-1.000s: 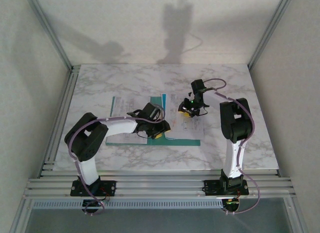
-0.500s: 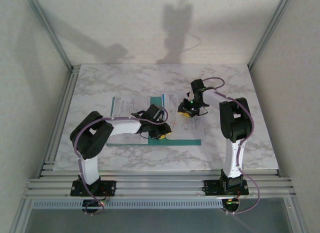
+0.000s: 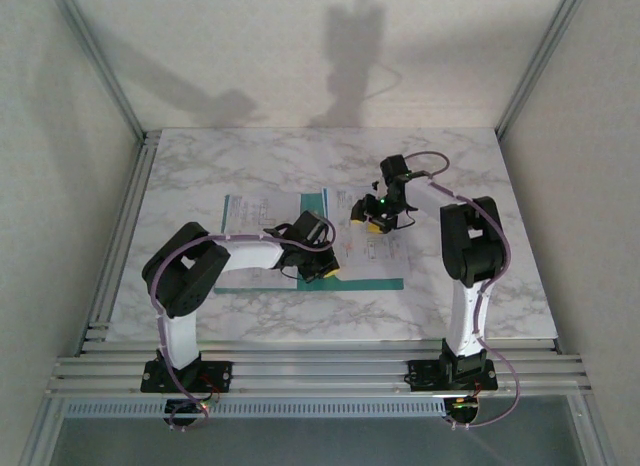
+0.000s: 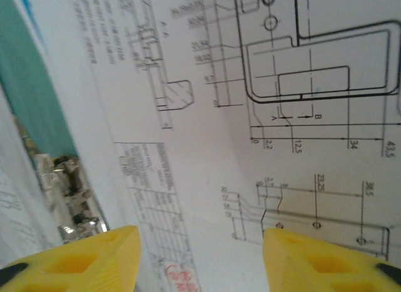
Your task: Put the files into the folder
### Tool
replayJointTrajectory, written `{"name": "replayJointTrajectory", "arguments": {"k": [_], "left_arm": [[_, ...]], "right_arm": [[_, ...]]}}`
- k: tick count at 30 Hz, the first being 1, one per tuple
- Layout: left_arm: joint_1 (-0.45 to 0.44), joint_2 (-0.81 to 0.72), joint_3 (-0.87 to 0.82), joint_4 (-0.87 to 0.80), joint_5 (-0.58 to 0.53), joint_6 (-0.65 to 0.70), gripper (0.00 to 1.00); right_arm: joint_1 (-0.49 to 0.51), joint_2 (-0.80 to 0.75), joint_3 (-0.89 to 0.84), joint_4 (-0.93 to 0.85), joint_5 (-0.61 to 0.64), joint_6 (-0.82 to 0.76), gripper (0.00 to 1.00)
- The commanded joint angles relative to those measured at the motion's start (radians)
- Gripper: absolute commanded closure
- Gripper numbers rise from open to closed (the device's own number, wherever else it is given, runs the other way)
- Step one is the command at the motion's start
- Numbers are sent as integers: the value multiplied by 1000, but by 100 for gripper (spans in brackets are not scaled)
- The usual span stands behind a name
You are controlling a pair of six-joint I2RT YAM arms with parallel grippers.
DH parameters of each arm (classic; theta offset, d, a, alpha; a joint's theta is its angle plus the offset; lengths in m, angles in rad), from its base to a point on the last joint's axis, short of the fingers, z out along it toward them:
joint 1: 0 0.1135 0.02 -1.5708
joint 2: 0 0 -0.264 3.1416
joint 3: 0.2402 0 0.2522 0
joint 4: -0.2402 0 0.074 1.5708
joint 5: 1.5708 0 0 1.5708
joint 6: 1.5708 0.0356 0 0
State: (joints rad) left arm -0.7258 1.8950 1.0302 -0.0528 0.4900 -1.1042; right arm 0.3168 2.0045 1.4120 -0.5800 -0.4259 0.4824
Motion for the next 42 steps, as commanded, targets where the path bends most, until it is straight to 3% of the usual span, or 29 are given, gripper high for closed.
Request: {"name": "replayJointTrajectory", "arguments": {"k": [1, 19, 33, 39, 42], "left_arm": [[2, -40, -23, 1, 32, -16, 100], [46, -114, -98, -25, 47, 16, 100], [47, -120, -116, -28, 32, 17, 100], [46, -132, -122, -32, 18, 17, 77], [46, -131, -122, -34, 16, 17, 72]], "right_arm": [[7, -97, 30, -23, 33, 32, 44], [6, -194, -58, -4, 30, 67, 42], [10, -79, -67, 56, -3, 120, 46], [14, -15, -32, 41, 1, 113, 47], [14, 13, -18, 33, -4, 100, 47]]}}
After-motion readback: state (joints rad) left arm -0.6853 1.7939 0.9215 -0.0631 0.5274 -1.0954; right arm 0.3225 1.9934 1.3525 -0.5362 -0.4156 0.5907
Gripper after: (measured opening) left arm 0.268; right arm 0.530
